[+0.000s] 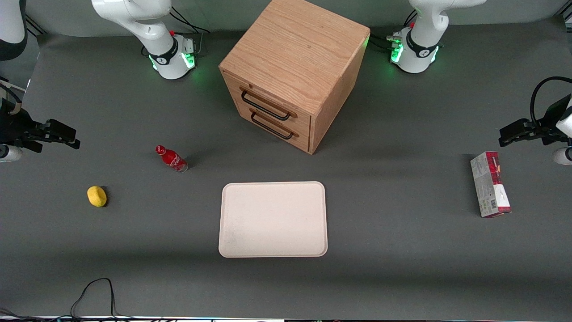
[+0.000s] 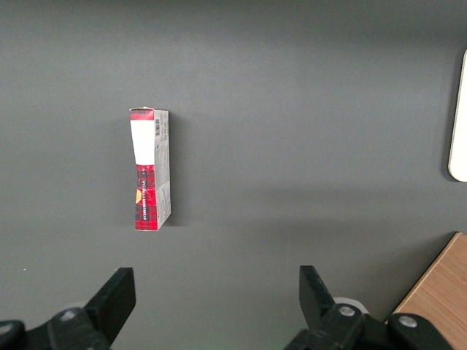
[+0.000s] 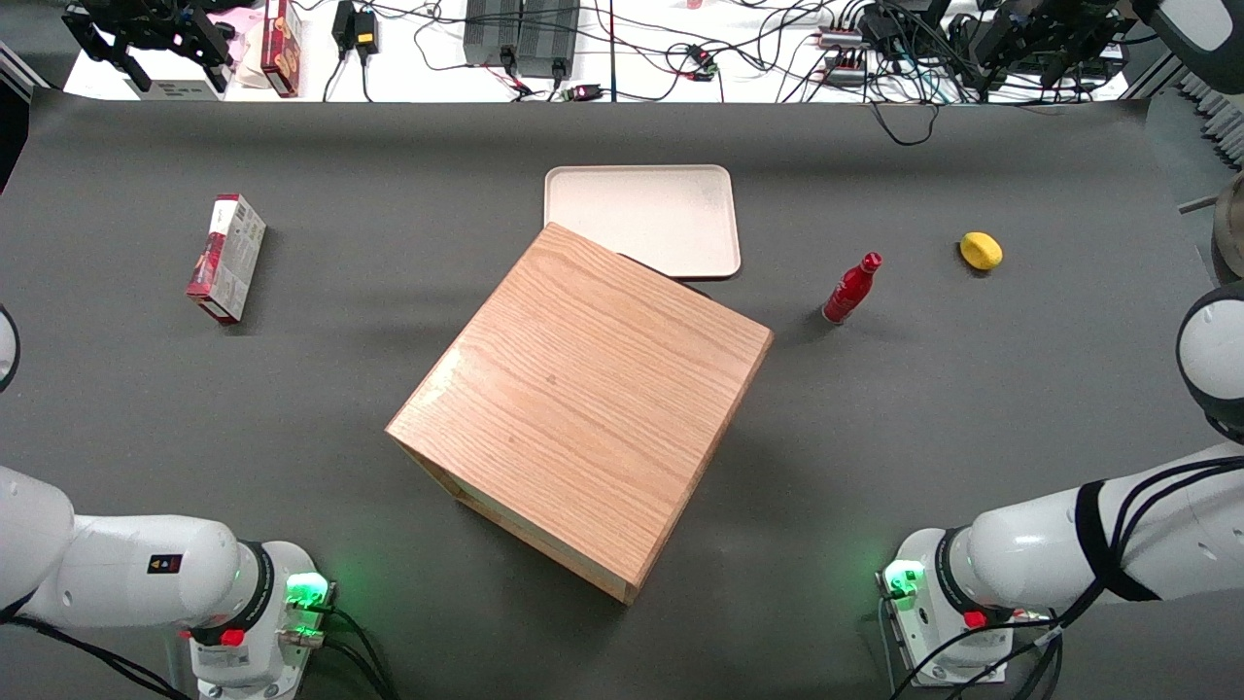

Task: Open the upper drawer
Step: 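Move the right gripper from rest toward the cabinet's upper drawer handle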

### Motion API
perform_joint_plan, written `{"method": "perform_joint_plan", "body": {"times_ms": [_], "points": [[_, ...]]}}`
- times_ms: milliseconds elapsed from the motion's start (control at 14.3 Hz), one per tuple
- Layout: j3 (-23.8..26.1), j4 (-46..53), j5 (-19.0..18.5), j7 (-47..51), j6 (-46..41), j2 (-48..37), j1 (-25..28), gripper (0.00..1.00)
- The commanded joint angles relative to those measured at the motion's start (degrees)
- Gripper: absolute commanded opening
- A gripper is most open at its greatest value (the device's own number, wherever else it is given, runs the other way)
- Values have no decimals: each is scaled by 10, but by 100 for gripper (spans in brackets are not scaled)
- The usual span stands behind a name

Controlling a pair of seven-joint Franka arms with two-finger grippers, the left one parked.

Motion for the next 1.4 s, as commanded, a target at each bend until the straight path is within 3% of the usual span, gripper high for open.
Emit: {"method": "perform_joint_plan", "body": {"times_ms": [0,419,837,1326], "points": [[0,18,-4,11,-11,9,4,100],[7,23,1,4,-11,21,15,100],[10,96,2,6,-12,91,163,100],[11,103,11,-10,-6,112,324,100]]}}
